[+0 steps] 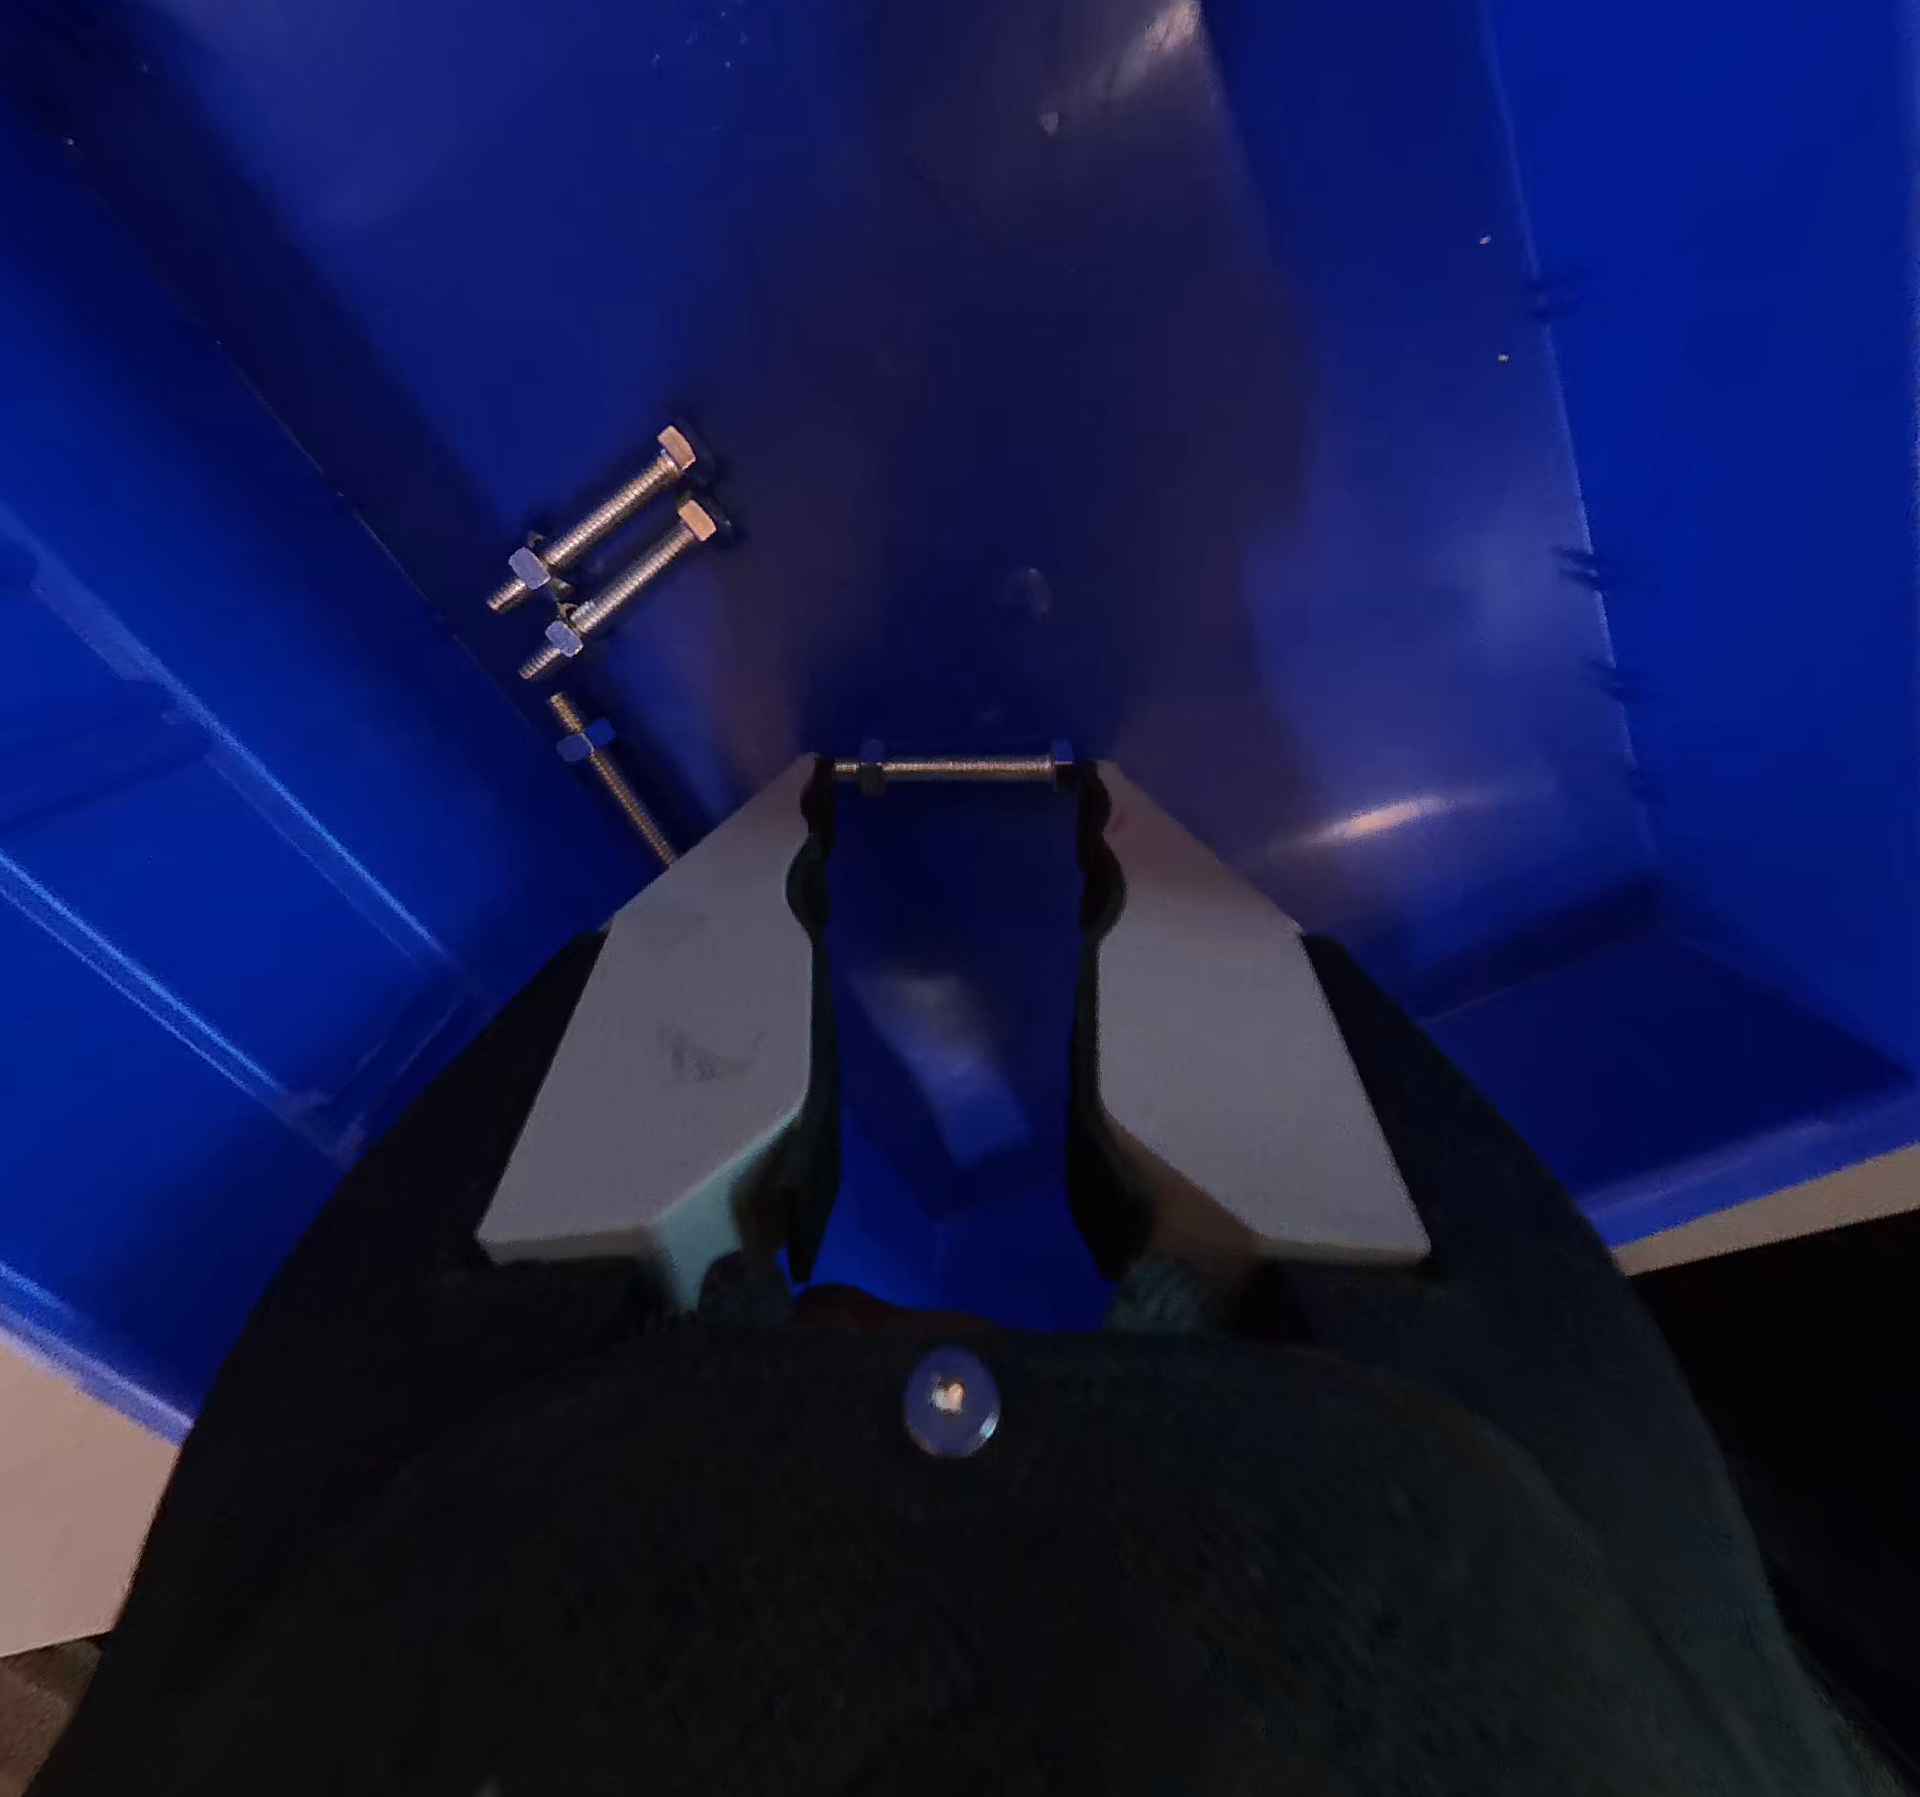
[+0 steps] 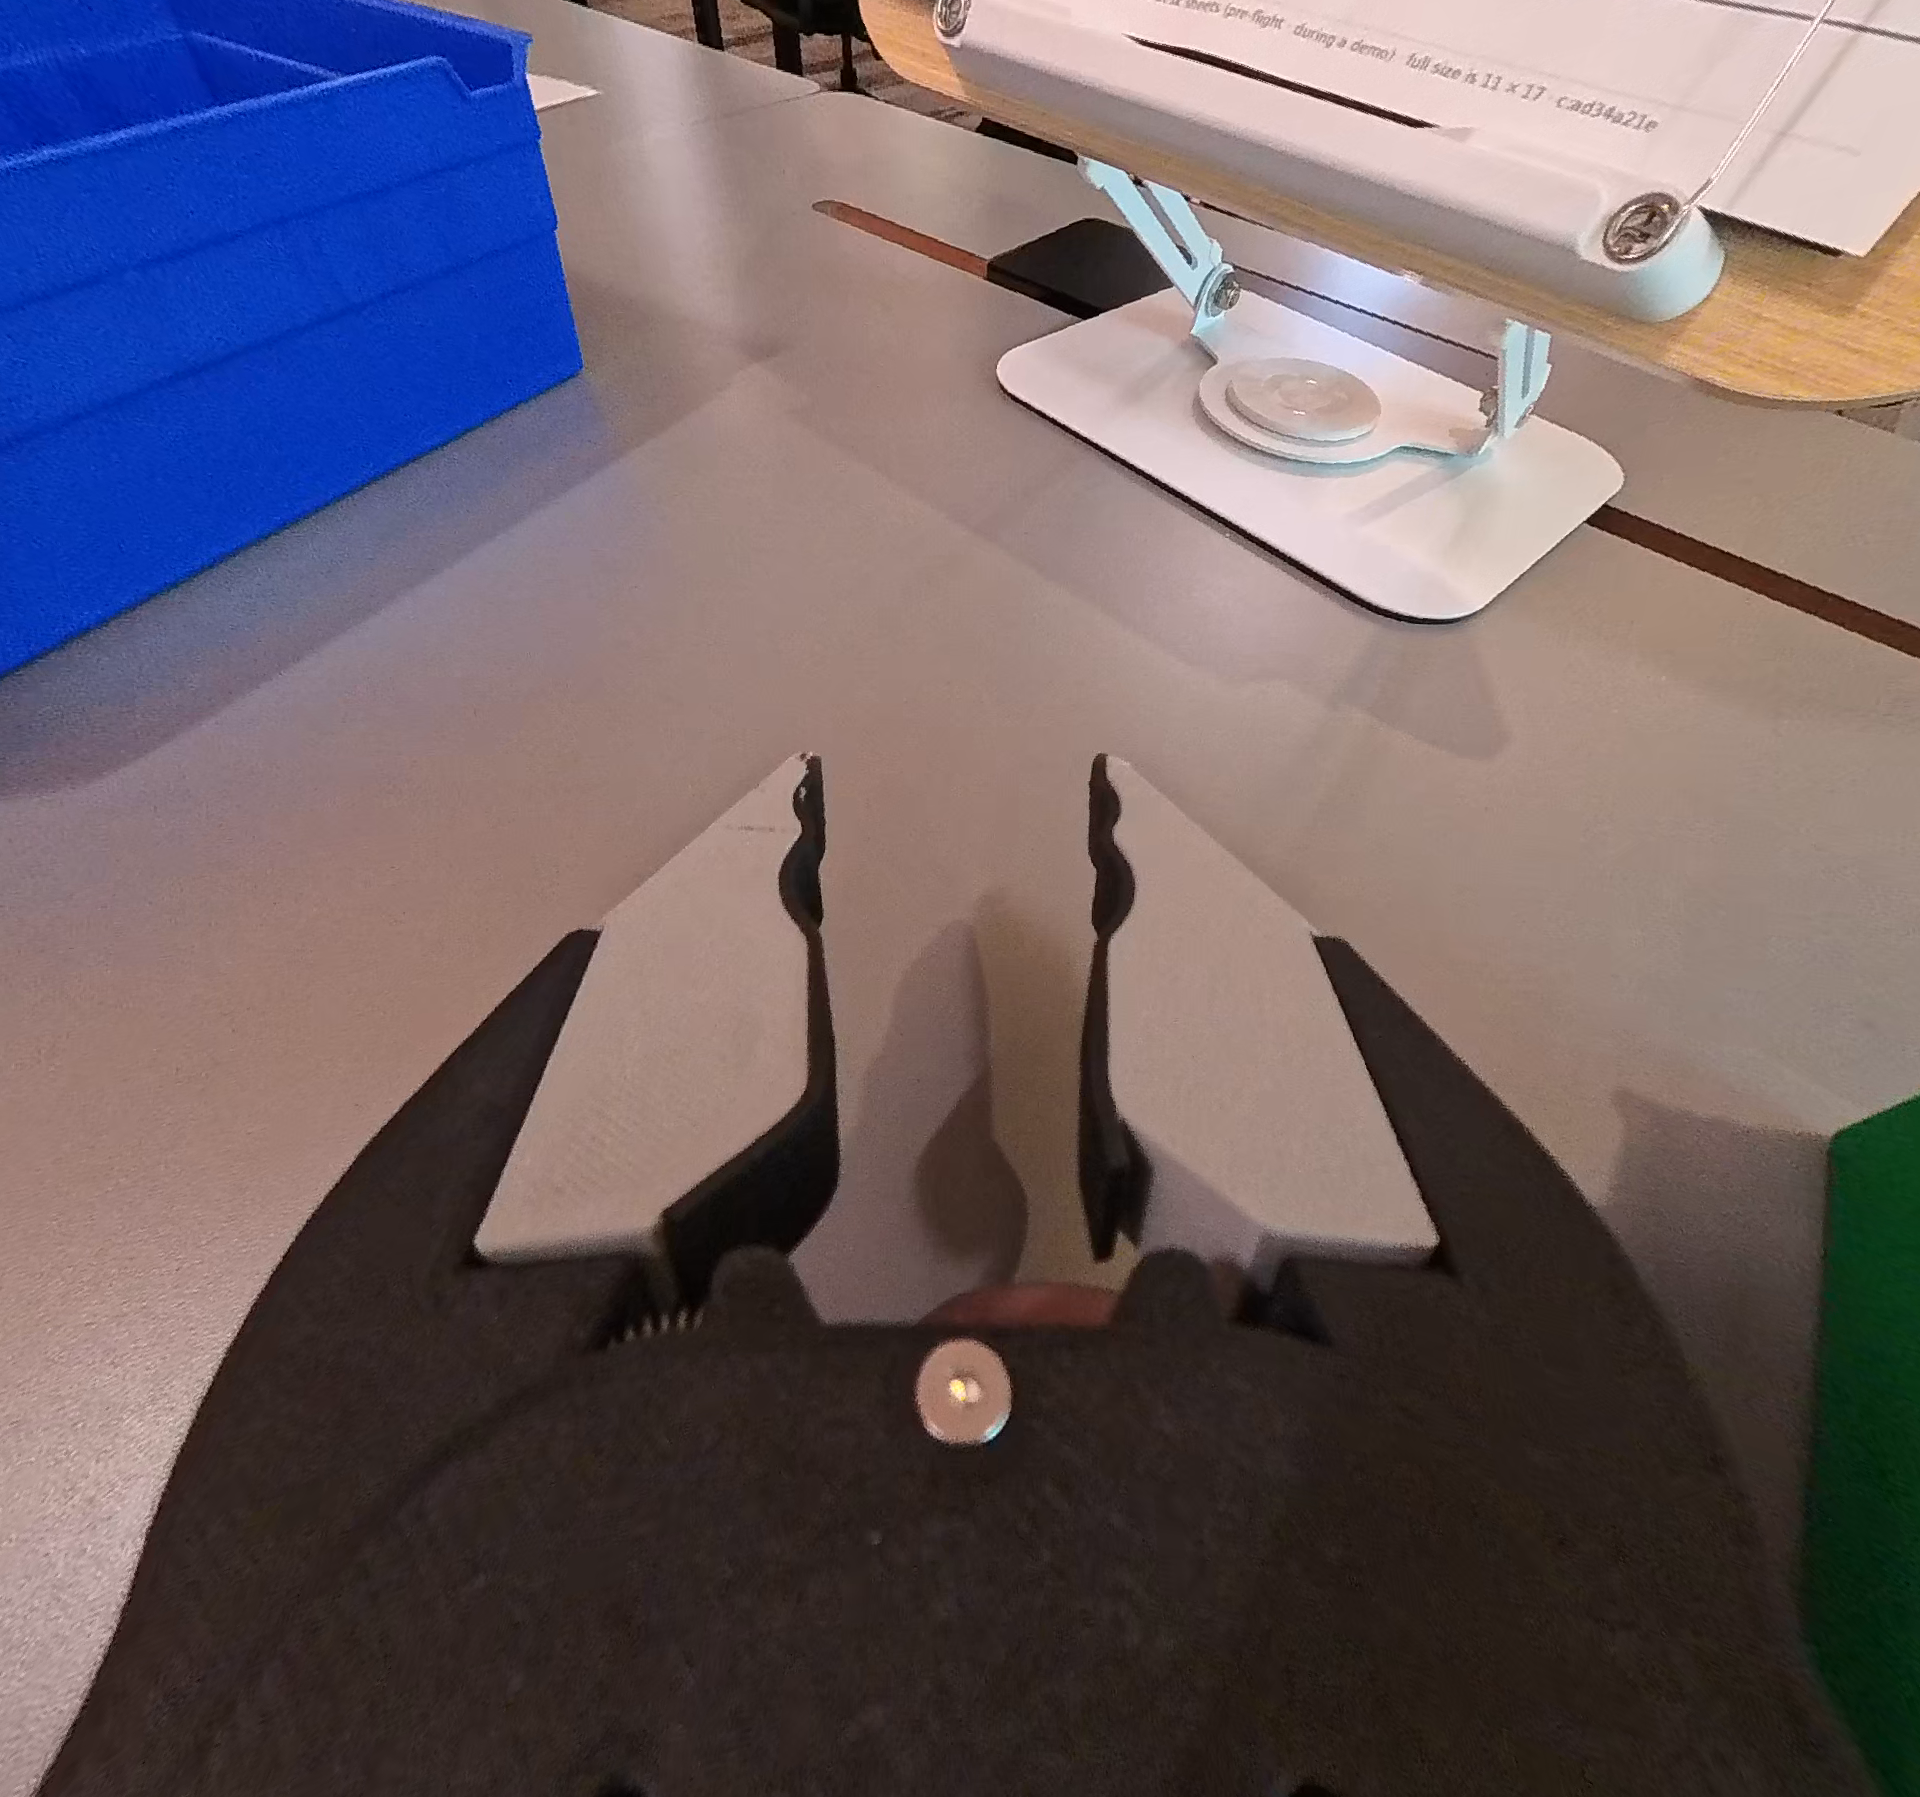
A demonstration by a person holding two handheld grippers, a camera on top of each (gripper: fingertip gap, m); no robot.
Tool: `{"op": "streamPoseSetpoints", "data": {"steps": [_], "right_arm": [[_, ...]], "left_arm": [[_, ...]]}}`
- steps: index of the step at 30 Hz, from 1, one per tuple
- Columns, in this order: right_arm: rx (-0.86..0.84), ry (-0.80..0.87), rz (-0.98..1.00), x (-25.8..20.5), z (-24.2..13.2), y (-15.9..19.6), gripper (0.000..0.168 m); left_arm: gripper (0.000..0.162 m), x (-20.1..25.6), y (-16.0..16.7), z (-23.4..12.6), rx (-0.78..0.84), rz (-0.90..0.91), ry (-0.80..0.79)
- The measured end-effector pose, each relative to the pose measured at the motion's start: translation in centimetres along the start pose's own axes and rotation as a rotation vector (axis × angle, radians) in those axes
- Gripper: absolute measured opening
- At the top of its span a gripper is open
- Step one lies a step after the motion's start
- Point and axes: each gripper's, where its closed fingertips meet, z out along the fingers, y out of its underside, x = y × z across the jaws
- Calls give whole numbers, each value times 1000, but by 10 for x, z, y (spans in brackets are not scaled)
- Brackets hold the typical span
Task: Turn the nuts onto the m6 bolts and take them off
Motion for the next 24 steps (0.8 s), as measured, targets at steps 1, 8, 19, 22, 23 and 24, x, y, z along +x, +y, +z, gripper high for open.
{"op": "streamPoseSetpoints", "data": {"steps": [1,8,19,22,23,24], "right_arm": [[0,-1,1,0,0,0,48],[-1,-5,-2,-1,0,0,48],[54,-189,3,-31,-10,-13,47],[106,-340,-20,-56,-22,-25,46],[114,-409,-31,-67,-27,-27,44],[125,-463,-36,-75,-32,-29,43]], "left_arm": [[45,0,0,0,1,1,-4],[44,4,-2,0,28,26,-5],[44,58,-76,-109,598,580,-462],[44,143,-92,-148,972,951,-621],[44,166,-93,-149,1020,1018,-651],[43,191,-93,-148,1084,1100,-668]]}}
